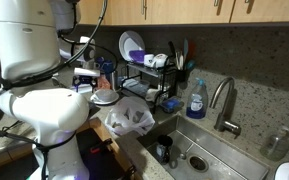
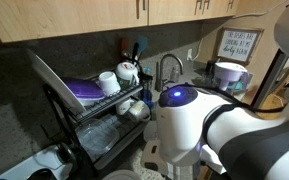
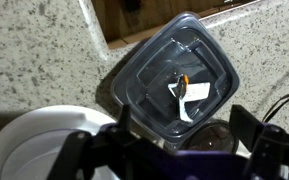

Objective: Move the black object from the black bowl to the white bowl

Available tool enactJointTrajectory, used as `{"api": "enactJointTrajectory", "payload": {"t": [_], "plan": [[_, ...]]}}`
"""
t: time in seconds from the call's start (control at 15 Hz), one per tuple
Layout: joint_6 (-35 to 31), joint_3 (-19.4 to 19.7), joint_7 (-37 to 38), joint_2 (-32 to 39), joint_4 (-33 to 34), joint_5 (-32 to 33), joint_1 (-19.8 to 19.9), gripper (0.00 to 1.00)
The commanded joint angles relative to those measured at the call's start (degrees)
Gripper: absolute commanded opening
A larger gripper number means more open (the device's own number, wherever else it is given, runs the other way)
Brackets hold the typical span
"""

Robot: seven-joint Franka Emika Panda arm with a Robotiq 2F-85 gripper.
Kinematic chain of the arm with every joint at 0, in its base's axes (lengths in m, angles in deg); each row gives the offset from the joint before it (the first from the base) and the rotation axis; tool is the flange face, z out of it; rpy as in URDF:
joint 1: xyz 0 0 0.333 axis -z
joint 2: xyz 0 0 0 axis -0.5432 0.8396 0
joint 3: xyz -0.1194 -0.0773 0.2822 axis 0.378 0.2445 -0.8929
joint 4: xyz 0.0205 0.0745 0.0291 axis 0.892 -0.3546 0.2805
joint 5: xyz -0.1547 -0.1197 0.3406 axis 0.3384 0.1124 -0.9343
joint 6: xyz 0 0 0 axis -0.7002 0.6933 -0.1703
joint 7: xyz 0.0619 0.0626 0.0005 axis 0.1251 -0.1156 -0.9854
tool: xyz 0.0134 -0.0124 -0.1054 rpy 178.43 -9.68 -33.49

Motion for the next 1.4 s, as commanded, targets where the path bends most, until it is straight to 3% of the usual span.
{"api": "enactJointTrajectory", "payload": {"t": [0.0, 0.53, 0.73, 0.87, 1.0, 1.33], "plan": [[-3.81, -1.09, -4.03, 2.48, -0.54, -1.3, 0.35, 1.0], [-3.49, -2.24, -8.3, 9.73, 1.19, 1.99, 1.13, 1.0], [-2.94, -2.53, -8.52, 11.31, 1.91, 3.28, 1.31, 0.91], [-2.66, -2.57, -8.27, 12.02, 2.36, 4.47, 1.31, 0.67], [-2.29, -2.68, -8.38, 12.73, 3.0, 5.36, 1.43, 0.57], [-2.14, -2.92, -8.2, 13.33, 3.71, 6.47, 1.71, 0.18]]}}
